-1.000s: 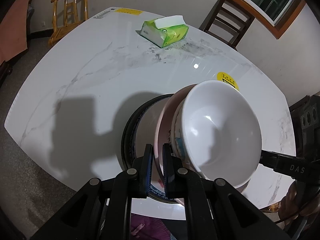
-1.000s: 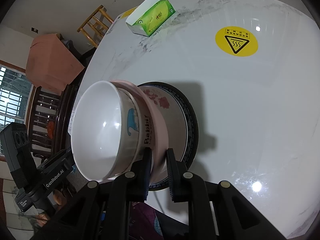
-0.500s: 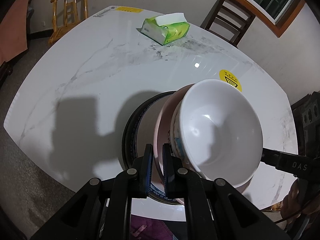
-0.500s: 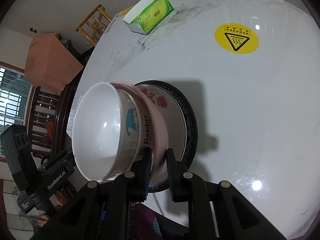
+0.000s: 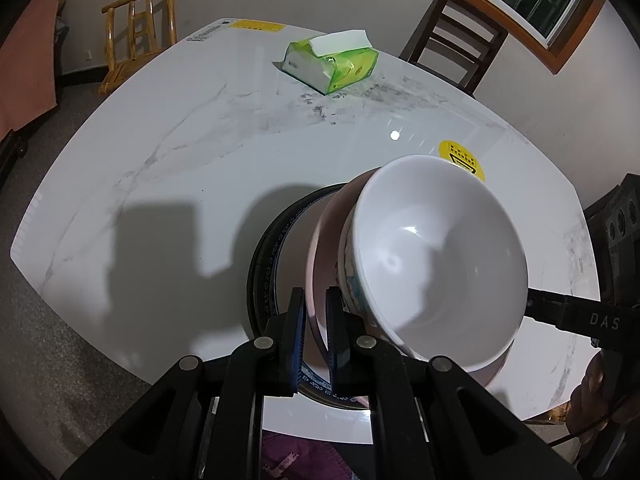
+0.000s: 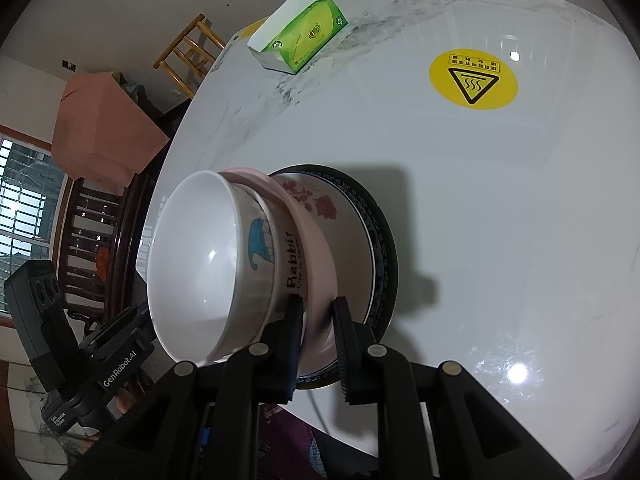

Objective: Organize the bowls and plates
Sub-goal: 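Lower the nested bowl stack onto the rose-patterned plate stack, then open both tools and pull them back from the bowl stack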

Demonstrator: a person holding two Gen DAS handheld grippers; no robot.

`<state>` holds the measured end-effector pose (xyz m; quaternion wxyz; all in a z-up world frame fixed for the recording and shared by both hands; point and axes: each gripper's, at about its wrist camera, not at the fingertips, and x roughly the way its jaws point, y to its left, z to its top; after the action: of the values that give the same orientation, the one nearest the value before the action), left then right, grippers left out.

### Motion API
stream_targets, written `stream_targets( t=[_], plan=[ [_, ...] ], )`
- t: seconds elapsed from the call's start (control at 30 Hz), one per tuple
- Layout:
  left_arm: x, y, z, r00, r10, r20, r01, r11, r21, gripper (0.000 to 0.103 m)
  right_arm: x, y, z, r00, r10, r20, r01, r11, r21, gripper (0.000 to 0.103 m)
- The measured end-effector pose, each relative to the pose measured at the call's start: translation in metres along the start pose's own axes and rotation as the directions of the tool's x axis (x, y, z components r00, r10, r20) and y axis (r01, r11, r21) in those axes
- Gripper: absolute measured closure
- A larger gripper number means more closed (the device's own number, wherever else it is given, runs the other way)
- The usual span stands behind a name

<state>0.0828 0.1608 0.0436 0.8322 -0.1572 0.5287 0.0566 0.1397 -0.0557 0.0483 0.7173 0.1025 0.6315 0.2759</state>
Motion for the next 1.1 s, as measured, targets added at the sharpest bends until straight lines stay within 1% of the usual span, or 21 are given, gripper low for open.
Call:
stream_targets(
  t=[0.33, 0.43, 0.67, 0.77, 0.8, 0.83, 0.87, 0.9, 0.97, 1.0, 1.03, 1.07, 1.1],
  plan=[
    [-0.001, -0.001, 0.000, 1.000, 0.007, 0.007, -0.007, 1.000, 0.002, 0.095, -0.001, 0.001, -0.001, 0.999, -0.003, 0.040, 0.003, 1.000, -0.016, 0.085],
    [-0.001, -0.001, -0.001, 1.000, 0.017, 0.009, -0.017, 1.000, 0.004, 0.092, -0.002, 0.003, -0.003, 0.998, -0.015, 0.055, 0.017, 0.999, -0.032, 0.085],
    [-0.002, 0.001, -0.005, 0.999, 0.035, 0.014, -0.035, 0.999, 0.005, 0.082, -0.003, 0.000, -0.005, 0.997, 0.000, 0.081, 0.003, 1.000, -0.029, 0.085],
    [-0.004, 0.001, -0.008, 0.999, 0.041, 0.025, -0.041, 0.999, 0.017, 0.077, -0.013, 0.001, -0.010, 0.989, -0.004, 0.146, 0.010, 0.999, -0.041, 0.085],
    [-0.006, 0.001, -0.009, 0.998, 0.051, 0.039, -0.052, 0.998, 0.024, 0.074, -0.017, 0.002, -0.013, 0.985, 0.003, 0.171, 0.006, 0.999, -0.051, 0.085],
    [-0.008, 0.000, -0.011, 0.996, 0.067, 0.051, -0.068, 0.997, 0.031, 0.066, -0.022, 0.004, -0.015, 0.981, 0.019, 0.193, -0.007, 0.998, -0.062, 0.084],
    [-0.008, 0.001, -0.011, 0.994, 0.093, 0.064, -0.096, 0.995, 0.037, 0.062, -0.024, 0.005, -0.016, 0.978, 0.022, 0.205, -0.008, 0.998, -0.067, 0.083],
    [-0.009, 0.001, -0.012, 0.993, 0.101, 0.069, -0.104, 0.994, 0.039, 0.059, -0.027, 0.007, -0.017, 0.975, 0.026, 0.220, -0.010, 0.997, -0.071, 0.083],
    [-0.011, 0.005, -0.013, 0.993, 0.087, 0.078, -0.090, 0.995, 0.036, 0.059, -0.035, 0.011, -0.023, 0.961, 0.039, 0.273, -0.016, 0.996, -0.086, 0.082],
    [-0.012, 0.006, -0.015, 0.993, 0.084, 0.086, -0.088, 0.996, 0.035, 0.056, -0.040, 0.012, -0.027, 0.954, 0.040, 0.298, -0.012, 0.995, -0.097, 0.082],
    [-0.015, 0.007, -0.016, 0.992, 0.084, 0.100, -0.088, 0.995, 0.036, 0.051, -0.046, 0.015, -0.032, 0.941, 0.040, 0.336, -0.002, 0.994, -0.111, 0.082],
    [-0.018, 0.008, -0.018, 0.989, 0.085, 0.119, -0.090, 0.995, 0.039, 0.049, -0.051, 0.017, -0.038, 0.925, 0.039, 0.378, 0.009, 0.992, -0.124, 0.082],
    [-0.023, 0.008, -0.021, 0.985, 0.083, 0.152, -0.091, 0.995, 0.047, 0.045, -0.059, 0.021, -0.047, 0.895, 0.040, 0.445, 0.027, 0.989, -0.143, 0.082]
  ],
)
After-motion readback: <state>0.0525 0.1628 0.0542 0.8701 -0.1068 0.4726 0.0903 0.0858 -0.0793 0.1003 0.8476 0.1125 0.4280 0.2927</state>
